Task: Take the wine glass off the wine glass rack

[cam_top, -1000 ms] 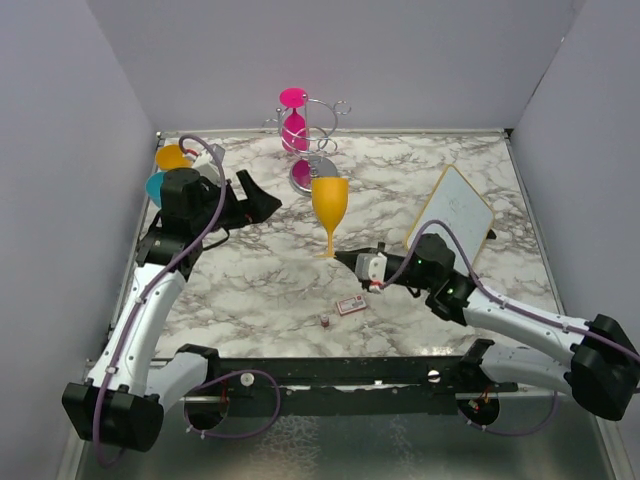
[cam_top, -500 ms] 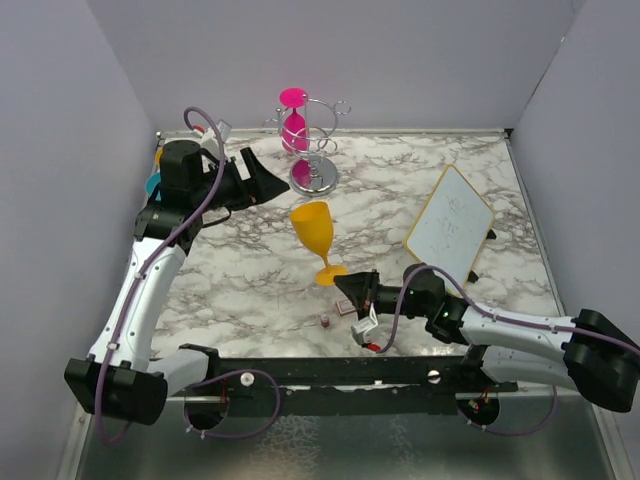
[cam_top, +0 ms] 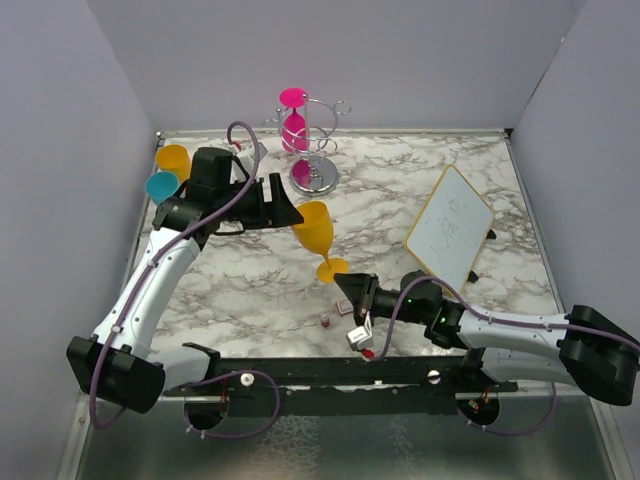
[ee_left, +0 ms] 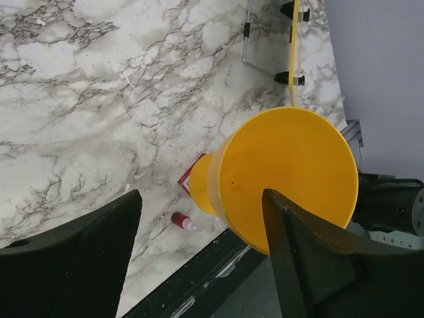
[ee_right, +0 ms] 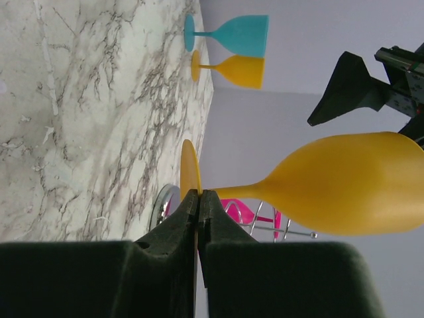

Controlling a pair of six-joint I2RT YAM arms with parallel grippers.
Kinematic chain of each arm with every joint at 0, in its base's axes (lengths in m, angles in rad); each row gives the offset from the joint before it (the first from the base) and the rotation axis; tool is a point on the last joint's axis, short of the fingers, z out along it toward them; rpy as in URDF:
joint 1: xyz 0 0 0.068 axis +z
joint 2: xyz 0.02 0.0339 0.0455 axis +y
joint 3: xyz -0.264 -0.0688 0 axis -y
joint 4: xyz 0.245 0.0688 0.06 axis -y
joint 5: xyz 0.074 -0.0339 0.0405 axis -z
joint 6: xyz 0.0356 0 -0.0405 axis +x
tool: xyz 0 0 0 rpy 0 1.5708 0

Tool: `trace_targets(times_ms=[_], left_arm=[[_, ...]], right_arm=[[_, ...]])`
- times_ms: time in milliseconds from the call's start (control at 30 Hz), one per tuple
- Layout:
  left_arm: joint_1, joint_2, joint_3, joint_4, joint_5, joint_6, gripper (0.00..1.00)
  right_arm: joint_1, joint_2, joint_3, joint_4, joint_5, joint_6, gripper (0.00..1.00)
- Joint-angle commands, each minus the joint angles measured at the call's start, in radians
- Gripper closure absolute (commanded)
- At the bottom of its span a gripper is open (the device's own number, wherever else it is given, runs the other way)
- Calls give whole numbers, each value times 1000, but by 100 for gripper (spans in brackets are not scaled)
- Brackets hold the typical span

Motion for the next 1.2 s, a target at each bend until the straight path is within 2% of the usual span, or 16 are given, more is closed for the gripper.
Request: trace_targets(times_ms=[0,267,500,700,800,933,967,1000,1033,1167], left_arm=[[-22,18,45,-49,-28,45,27],[-37,50,47,-86,9,71,50],[-48,70,42,-97,20,67,59],[-52,76,33,-100,34,73,88],[-52,75,30,-103,24,66,99],[-52,60,52,-125,-59,60,100],[-51,54,60,-132,-93,59,100],[-52,48,68,-141,-136,60,100],[-52,43,75,-153,-185,62,100],[-52,16,68,-198,-483,72,100]], right_arm=[[23,29,-15,69,80,-77,99],[38,53,-17,68,112,-98,99],[46,63,-21,84,124,-108,99],[60,82,-23,103,151,-108,99],[63,88,-32,126,155,-98,97],[63,84,-51,179,156,-51,76],[62,82,-57,204,161,-34,57],[64,81,-59,216,168,-20,8],[64,78,-59,219,182,-7,1],[64,46,-55,218,185,38,0]])
